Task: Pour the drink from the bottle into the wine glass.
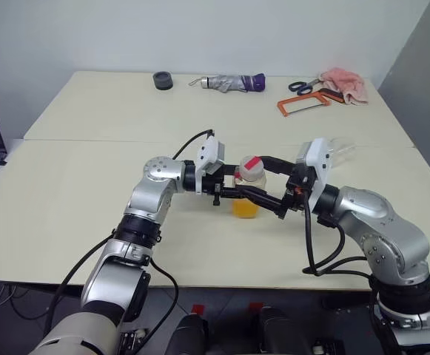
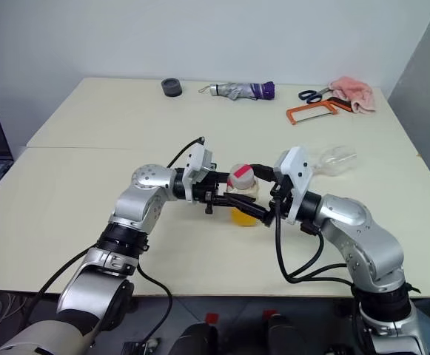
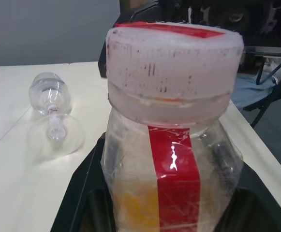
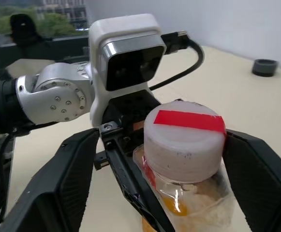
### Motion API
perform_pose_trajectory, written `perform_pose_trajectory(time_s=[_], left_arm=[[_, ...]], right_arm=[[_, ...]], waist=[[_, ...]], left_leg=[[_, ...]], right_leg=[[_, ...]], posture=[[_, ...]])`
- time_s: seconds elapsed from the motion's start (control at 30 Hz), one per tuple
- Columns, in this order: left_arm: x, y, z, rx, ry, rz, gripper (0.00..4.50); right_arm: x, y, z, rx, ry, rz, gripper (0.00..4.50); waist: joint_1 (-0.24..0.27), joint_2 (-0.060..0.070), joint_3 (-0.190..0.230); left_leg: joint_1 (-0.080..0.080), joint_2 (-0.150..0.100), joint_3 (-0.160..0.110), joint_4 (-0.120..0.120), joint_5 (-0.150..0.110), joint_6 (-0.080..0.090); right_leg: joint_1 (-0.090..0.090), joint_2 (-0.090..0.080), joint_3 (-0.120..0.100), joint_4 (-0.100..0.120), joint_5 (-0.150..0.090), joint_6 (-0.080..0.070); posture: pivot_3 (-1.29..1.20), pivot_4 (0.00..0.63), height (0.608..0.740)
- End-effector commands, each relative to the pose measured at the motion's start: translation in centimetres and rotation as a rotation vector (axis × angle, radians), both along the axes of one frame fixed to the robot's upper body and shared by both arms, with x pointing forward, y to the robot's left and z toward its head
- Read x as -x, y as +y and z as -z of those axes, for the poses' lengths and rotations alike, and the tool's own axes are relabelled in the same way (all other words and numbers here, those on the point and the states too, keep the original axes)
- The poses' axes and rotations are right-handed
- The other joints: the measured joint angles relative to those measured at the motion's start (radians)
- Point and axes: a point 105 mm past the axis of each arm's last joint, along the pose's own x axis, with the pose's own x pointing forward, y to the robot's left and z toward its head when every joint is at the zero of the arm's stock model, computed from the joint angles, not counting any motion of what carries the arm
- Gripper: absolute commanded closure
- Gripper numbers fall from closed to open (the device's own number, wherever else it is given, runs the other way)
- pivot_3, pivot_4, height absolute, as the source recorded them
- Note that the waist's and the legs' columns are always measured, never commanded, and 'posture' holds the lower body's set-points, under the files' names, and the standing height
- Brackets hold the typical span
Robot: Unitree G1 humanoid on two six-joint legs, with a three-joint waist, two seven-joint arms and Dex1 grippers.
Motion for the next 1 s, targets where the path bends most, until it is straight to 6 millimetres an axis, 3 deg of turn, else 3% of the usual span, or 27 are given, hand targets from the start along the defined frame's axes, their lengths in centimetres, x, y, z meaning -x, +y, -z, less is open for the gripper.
perform_pose_trajectory(time_s=[0.03,0.2,0.5,1.0], left_arm=[[-0.5,0.5,-1.2,0.032,-0.035,-0.04,2.69],[-0.6,0.3,-1.2,0.028,-0.036,-0.037,2.7],[-0.8,0.3,-1.0,0.025,-0.04,-0.036,2.7],[-0.9,0.2,-0.9,0.024,-0.045,-0.035,2.7]], right_arm=[[0.8,1.7,-2.1,-0.029,-0.156,0.033,0.48],[-0.4,1.8,-2.2,-0.039,-0.177,0.088,0.48],[-1.8,0.1,-2.1,-0.032,-0.18,0.185,0.48],[-2.4,-2.9,-1.6,0.029,-0.185,0.3,0.48]], waist=[[-0.003,0.0,0.0],[-0.004,0.0,0.0],[-0.004,0.0,0.0],[-0.003,0.0,0.0]], left_leg=[[0.0,0.0,0.0,0.0,0.0,0.0],[0.001,-0.001,0.0,0.0,0.0,-0.001],[0.0,-0.001,0.0,0.0,0.0,0.0],[0.0,-0.001,0.0,0.0,0.0,0.0]], right_leg=[[0.0,0.001,0.0,0.0,0.0,0.0],[0.0,0.001,0.0,0.0,0.0,0.0],[0.0,0.001,0.0,0.0,0.0,0.0],[0.0,0.001,0.0,0.0,0.0,0.0]], posture=[[0.0,0.15,0.74],[0.0,0.15,0.74],[0.0,0.15,0.74],[0.0,0.15,0.74]])
